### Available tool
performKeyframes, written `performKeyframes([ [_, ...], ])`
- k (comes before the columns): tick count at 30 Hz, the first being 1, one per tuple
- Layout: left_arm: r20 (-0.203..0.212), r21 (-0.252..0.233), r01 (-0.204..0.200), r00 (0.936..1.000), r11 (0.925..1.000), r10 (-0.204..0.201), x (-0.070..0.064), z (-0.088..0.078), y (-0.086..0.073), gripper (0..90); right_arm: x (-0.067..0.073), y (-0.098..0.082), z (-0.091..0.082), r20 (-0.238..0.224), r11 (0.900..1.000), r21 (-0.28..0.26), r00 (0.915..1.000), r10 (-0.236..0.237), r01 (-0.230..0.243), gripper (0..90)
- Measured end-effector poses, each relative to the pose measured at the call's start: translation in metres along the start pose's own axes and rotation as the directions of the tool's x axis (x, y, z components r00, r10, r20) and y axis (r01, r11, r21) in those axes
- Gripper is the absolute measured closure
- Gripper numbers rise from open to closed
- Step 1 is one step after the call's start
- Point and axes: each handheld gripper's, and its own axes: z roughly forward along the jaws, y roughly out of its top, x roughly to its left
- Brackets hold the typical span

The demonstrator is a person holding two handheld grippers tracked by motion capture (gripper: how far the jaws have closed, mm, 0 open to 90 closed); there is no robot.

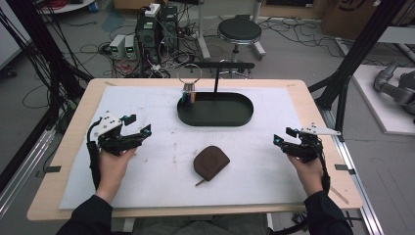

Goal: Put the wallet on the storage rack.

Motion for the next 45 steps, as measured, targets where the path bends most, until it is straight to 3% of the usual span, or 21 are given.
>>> performKeyframes([
  [8, -0.002, 0.009, 0.005, 1.0000, 0.9999, -0.005, 0.003, -0.001, -0.004, 30.1, 0.007, 0.002, 0.007, -0.017, 1.000, 0.000, 0.9996, -0.024, 0.024, 34.7],
  [14, -0.034, 0.003, 0.001, 0.9994, 1.0000, -0.001, 0.000, -0.006, -0.004, 30.2, 0.019, 0.005, 0.014, -0.057, 0.998, 0.008, 0.9966, -0.059, 0.060, 34.7],
  [22, -0.041, 0.006, -0.019, 0.9990, 0.9998, 0.019, -0.006, -0.006, -0.003, 30.2, 0.038, 0.012, 0.029, -0.115, 0.995, 0.008, 0.9889, -0.095, 0.096, 34.8],
  [26, -0.045, 0.019, -0.024, 0.9987, 0.9995, 0.025, -0.006, -0.005, -0.004, 30.2, 0.047, 0.015, 0.038, -0.158, 0.993, 0.027, 0.9817, -0.106, 0.112, 36.4],
  [32, -0.043, 0.017, -0.023, 0.9988, 0.9996, 0.024, -0.007, -0.006, -0.005, 30.2, 0.065, 0.023, 0.056, -0.251, 0.985, 0.077, 0.9594, -0.128, 0.152, 39.9],
  [42, -0.045, 0.013, -0.024, 0.9987, 0.9996, 0.024, -0.006, -0.006, -0.005, 30.2, 0.086, 0.031, 0.082, -0.294, 0.972, 0.123, 0.9431, -0.156, 0.199, 44.4],
  [45, -0.046, 0.011, -0.022, 0.9987, 0.9997, 0.023, -0.006, -0.006, -0.005, 30.2, 0.092, 0.034, 0.091, -0.319, 0.966, 0.149, 0.9348, -0.157, 0.213, 46.3],
])
